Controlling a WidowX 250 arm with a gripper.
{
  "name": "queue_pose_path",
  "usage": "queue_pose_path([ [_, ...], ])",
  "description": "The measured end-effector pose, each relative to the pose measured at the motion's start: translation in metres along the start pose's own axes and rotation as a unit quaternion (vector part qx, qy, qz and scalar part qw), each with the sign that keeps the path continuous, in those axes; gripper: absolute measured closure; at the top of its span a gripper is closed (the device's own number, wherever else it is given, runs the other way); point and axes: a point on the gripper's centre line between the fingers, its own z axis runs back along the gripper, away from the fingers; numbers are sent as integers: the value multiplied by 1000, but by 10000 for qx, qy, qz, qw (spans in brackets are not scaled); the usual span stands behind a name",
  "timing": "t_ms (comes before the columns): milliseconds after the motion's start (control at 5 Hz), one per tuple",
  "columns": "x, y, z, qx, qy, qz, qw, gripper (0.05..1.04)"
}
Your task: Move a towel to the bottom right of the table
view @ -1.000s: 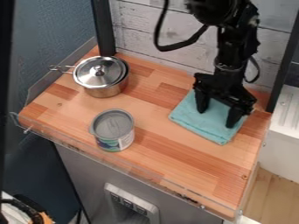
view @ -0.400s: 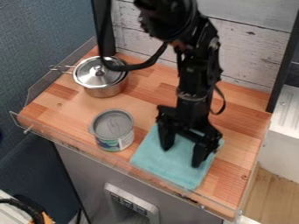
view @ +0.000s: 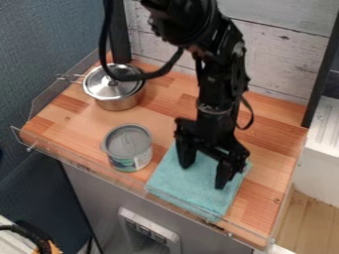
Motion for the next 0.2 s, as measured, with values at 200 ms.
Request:
queue_pose_path([
  [200,8,1,34,61,-497,-119,9987,82],
])
